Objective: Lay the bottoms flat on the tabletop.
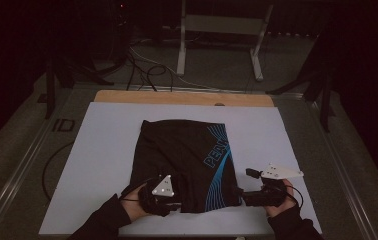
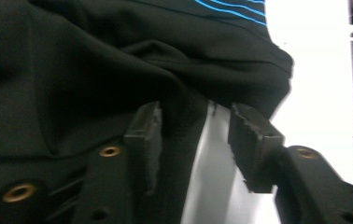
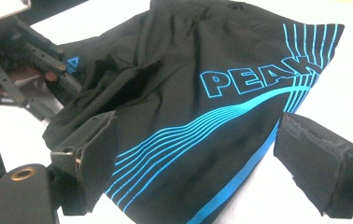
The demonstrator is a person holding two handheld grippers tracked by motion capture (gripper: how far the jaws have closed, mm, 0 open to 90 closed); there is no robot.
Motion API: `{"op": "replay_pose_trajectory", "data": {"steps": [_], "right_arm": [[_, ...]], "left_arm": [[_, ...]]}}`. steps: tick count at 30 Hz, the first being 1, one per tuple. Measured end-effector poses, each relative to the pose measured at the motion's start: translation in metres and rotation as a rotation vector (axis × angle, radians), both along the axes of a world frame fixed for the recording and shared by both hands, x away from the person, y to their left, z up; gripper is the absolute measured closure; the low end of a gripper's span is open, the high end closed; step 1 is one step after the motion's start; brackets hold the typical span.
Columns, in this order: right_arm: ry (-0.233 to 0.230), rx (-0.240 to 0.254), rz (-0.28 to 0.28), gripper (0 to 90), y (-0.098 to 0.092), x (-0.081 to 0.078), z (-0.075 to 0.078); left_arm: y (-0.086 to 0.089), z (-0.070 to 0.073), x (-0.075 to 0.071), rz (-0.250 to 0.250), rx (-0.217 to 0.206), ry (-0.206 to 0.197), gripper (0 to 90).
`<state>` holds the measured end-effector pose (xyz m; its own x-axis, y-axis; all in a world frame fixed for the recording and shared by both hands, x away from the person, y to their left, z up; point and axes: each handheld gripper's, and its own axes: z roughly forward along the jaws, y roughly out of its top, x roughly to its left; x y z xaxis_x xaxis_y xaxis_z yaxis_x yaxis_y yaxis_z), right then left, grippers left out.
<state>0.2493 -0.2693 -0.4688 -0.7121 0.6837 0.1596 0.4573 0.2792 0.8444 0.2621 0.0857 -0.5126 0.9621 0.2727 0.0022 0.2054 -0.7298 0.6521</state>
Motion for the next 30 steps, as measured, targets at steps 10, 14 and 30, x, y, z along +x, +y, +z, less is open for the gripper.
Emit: {"op": "replay_pose_trajectory", "data": {"steps": [10, 14, 30], "right_arm": [[-0.002, -0.014, 0.0, 14.5, 0.0, -0.001, 0.001], [0.002, -0.011, -0.002, 14.6, 0.001, -0.001, 0.0], [0.012, -0.012, 0.008, 14.7, 0.002, -0.001, -0.001]], "left_arm": [[0.01, 0.018, -0.011, -0.008, 0.017, -0.01, 87.7], [0.021, 0.033, -0.02, -0.023, -0.026, 0.014, 87.8], [0.01, 0.027, -0.031, -0.063, -0.07, 0.037, 63.6]]}}
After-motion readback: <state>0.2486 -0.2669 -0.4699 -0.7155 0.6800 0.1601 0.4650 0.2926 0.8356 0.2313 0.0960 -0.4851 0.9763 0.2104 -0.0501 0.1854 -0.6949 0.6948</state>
